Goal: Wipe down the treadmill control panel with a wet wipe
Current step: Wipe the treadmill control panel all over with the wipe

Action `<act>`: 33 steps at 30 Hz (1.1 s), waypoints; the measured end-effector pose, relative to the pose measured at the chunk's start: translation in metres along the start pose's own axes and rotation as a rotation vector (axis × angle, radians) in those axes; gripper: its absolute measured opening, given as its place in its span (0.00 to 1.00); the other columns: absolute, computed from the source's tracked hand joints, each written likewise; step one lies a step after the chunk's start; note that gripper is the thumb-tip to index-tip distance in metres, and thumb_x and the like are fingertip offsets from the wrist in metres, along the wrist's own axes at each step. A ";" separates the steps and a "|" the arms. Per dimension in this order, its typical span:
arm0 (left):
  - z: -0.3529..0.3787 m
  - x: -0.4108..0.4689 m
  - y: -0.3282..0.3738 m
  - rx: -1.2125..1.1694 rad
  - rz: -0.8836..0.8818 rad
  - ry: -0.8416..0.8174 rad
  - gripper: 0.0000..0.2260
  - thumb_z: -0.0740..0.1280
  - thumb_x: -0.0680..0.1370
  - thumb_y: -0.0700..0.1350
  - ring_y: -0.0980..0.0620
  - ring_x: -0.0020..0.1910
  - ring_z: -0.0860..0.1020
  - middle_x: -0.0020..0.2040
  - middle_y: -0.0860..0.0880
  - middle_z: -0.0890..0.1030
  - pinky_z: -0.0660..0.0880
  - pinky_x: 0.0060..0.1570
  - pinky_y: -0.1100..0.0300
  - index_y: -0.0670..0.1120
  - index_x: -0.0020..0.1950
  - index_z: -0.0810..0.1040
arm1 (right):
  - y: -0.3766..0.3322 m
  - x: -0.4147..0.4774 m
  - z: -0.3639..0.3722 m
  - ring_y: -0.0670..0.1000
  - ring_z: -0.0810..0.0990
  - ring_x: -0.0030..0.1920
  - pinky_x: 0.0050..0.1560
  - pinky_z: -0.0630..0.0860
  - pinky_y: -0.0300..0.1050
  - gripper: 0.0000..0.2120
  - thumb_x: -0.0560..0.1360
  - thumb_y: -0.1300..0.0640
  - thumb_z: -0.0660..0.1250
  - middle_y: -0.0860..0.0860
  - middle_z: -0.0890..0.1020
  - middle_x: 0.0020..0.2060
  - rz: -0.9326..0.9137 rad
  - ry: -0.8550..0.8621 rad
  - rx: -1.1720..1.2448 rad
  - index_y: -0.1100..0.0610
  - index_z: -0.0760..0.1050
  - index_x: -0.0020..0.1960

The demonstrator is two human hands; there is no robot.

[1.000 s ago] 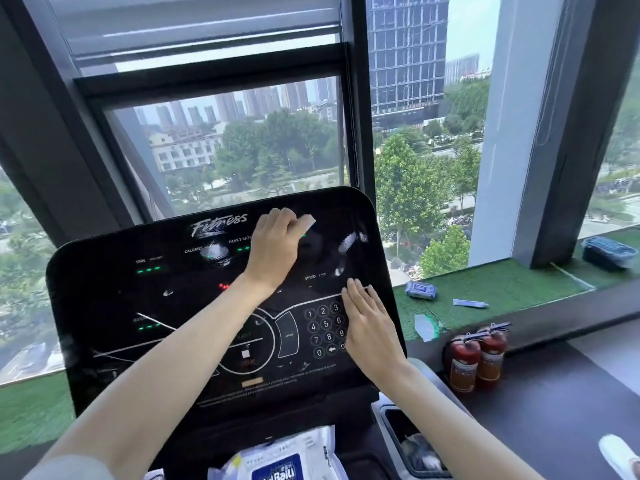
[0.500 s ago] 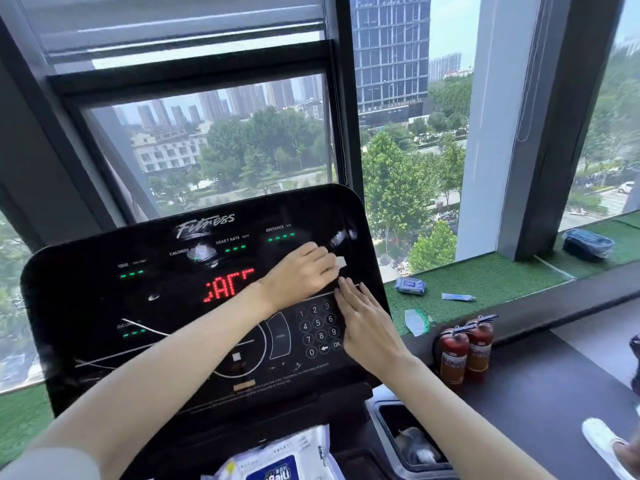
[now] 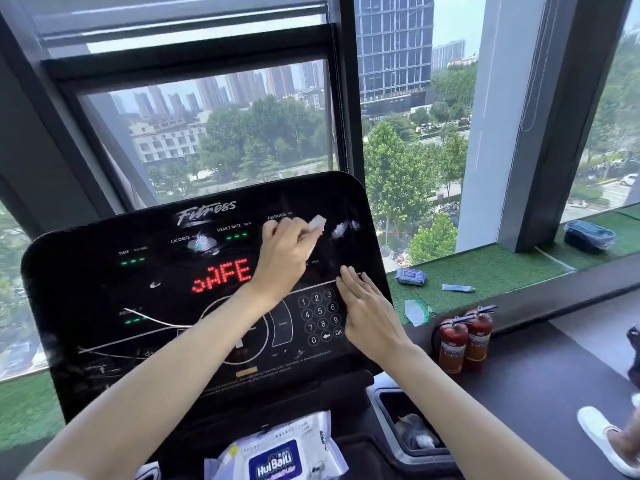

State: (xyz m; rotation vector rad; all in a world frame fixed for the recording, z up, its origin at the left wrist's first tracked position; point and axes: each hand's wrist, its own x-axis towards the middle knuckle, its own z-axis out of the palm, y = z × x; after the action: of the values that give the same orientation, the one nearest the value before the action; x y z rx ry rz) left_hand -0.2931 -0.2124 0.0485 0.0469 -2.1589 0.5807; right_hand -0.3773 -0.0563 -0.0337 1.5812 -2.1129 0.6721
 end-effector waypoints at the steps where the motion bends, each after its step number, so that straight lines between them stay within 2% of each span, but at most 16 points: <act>1: 0.002 -0.008 0.009 0.002 0.111 -0.059 0.12 0.67 0.75 0.34 0.50 0.40 0.73 0.42 0.49 0.76 0.65 0.47 0.55 0.44 0.57 0.80 | 0.000 0.000 0.001 0.57 0.69 0.67 0.70 0.58 0.53 0.31 0.61 0.70 0.65 0.63 0.71 0.66 0.002 0.002 0.006 0.69 0.70 0.65; 3: -0.001 -0.020 0.013 0.030 0.418 -0.182 0.12 0.62 0.77 0.33 0.49 0.40 0.74 0.43 0.48 0.76 0.71 0.46 0.55 0.40 0.58 0.78 | 0.001 0.000 0.001 0.58 0.68 0.68 0.70 0.58 0.52 0.31 0.62 0.71 0.63 0.63 0.70 0.67 0.001 0.006 0.019 0.69 0.68 0.66; 4: -0.003 -0.017 0.005 0.039 0.446 -0.191 0.11 0.62 0.77 0.33 0.49 0.39 0.73 0.42 0.47 0.76 0.72 0.44 0.54 0.40 0.58 0.77 | 0.002 0.001 0.000 0.58 0.68 0.69 0.70 0.57 0.52 0.31 0.62 0.71 0.63 0.63 0.69 0.67 -0.003 0.005 0.024 0.69 0.68 0.66; 8: -0.004 -0.009 -0.009 -0.060 -0.082 0.042 0.12 0.72 0.72 0.32 0.49 0.37 0.69 0.37 0.46 0.74 0.67 0.39 0.57 0.41 0.54 0.79 | 0.001 0.000 0.000 0.58 0.67 0.69 0.70 0.57 0.53 0.30 0.63 0.71 0.63 0.63 0.69 0.67 -0.001 0.008 0.017 0.69 0.68 0.66; 9: -0.003 -0.012 -0.001 -0.074 -0.083 0.036 0.10 0.71 0.72 0.32 0.49 0.37 0.69 0.37 0.46 0.74 0.67 0.39 0.57 0.40 0.53 0.80 | -0.001 -0.001 0.000 0.58 0.68 0.68 0.70 0.58 0.53 0.30 0.63 0.71 0.63 0.64 0.69 0.67 0.000 0.010 0.013 0.70 0.68 0.66; 13: -0.008 -0.024 0.006 0.041 0.441 -0.184 0.10 0.65 0.76 0.33 0.49 0.39 0.72 0.42 0.46 0.74 0.73 0.40 0.55 0.39 0.56 0.78 | -0.002 0.000 0.000 0.59 0.69 0.67 0.69 0.60 0.54 0.30 0.62 0.71 0.64 0.64 0.71 0.66 0.001 0.017 0.002 0.70 0.69 0.65; 14: -0.011 -0.020 -0.001 0.044 0.380 -0.155 0.10 0.65 0.77 0.33 0.48 0.38 0.71 0.41 0.46 0.74 0.73 0.38 0.54 0.40 0.57 0.77 | -0.001 0.001 -0.001 0.59 0.70 0.67 0.69 0.61 0.54 0.30 0.62 0.72 0.65 0.64 0.71 0.65 0.001 0.018 -0.002 0.70 0.70 0.64; 17: -0.019 -0.014 -0.017 -0.089 -0.275 -0.036 0.09 0.60 0.82 0.44 0.50 0.41 0.70 0.42 0.44 0.74 0.72 0.40 0.55 0.40 0.53 0.76 | -0.002 0.000 -0.001 0.59 0.71 0.66 0.67 0.64 0.55 0.30 0.61 0.72 0.66 0.64 0.72 0.64 0.003 0.010 -0.008 0.70 0.71 0.63; 19: -0.016 -0.020 -0.005 -0.157 -0.510 0.029 0.08 0.62 0.81 0.44 0.55 0.42 0.69 0.44 0.50 0.73 0.68 0.44 0.60 0.41 0.51 0.77 | -0.004 0.000 0.000 0.59 0.71 0.66 0.67 0.64 0.55 0.30 0.61 0.72 0.65 0.65 0.72 0.65 0.014 0.006 -0.008 0.71 0.71 0.63; 20: -0.016 -0.023 0.006 -0.187 -0.480 0.014 0.06 0.63 0.80 0.42 0.56 0.42 0.70 0.44 0.53 0.71 0.67 0.44 0.61 0.41 0.49 0.77 | -0.005 0.000 0.001 0.60 0.71 0.66 0.68 0.64 0.55 0.30 0.61 0.72 0.65 0.65 0.71 0.65 0.020 0.004 -0.013 0.71 0.71 0.63; 23: -0.016 -0.040 0.021 -0.089 0.065 -0.246 0.10 0.63 0.77 0.33 0.50 0.40 0.73 0.47 0.47 0.74 0.74 0.42 0.56 0.37 0.57 0.77 | -0.009 0.000 0.001 0.61 0.71 0.65 0.67 0.65 0.57 0.30 0.60 0.71 0.67 0.66 0.72 0.64 0.022 -0.015 -0.065 0.71 0.71 0.63; 24: -0.019 -0.042 0.010 -0.044 0.113 -0.259 0.10 0.62 0.78 0.33 0.48 0.40 0.73 0.47 0.44 0.76 0.75 0.43 0.55 0.36 0.58 0.77 | -0.010 -0.001 0.001 0.61 0.71 0.65 0.67 0.65 0.57 0.31 0.59 0.70 0.68 0.67 0.72 0.64 0.018 -0.023 -0.083 0.72 0.71 0.63; 26: -0.027 -0.043 -0.011 -0.058 -0.162 -0.174 0.07 0.63 0.79 0.38 0.46 0.39 0.74 0.42 0.43 0.78 0.74 0.43 0.51 0.38 0.52 0.79 | -0.010 -0.002 0.000 0.62 0.71 0.65 0.66 0.65 0.57 0.32 0.59 0.70 0.68 0.67 0.71 0.64 0.017 -0.028 -0.104 0.72 0.70 0.63; 29: -0.031 -0.050 -0.023 -0.061 -0.660 0.096 0.10 0.68 0.73 0.31 0.44 0.39 0.72 0.41 0.42 0.77 0.71 0.41 0.52 0.39 0.52 0.80 | -0.014 -0.003 0.001 0.64 0.69 0.66 0.65 0.66 0.61 0.33 0.59 0.68 0.68 0.69 0.70 0.65 0.022 -0.046 -0.148 0.74 0.68 0.64; 31: -0.023 -0.049 -0.005 -0.031 -0.672 0.125 0.07 0.66 0.74 0.33 0.46 0.40 0.72 0.40 0.44 0.76 0.71 0.43 0.51 0.40 0.50 0.81 | -0.021 -0.005 0.003 0.66 0.66 0.67 0.66 0.65 0.62 0.34 0.60 0.66 0.69 0.70 0.67 0.65 0.038 -0.061 -0.188 0.75 0.66 0.65; 33: -0.018 -0.052 0.014 -0.011 -0.271 0.008 0.04 0.65 0.78 0.36 0.48 0.37 0.72 0.38 0.47 0.76 0.71 0.43 0.51 0.40 0.48 0.79 | -0.029 -0.006 0.004 0.67 0.63 0.69 0.68 0.62 0.62 0.35 0.60 0.67 0.68 0.71 0.65 0.66 0.089 -0.034 -0.174 0.75 0.64 0.66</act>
State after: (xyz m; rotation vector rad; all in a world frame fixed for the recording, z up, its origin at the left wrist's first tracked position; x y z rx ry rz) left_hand -0.2510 -0.2007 0.0125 0.3259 -2.1021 0.4111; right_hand -0.3475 -0.0611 -0.0370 1.4224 -2.2119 0.4780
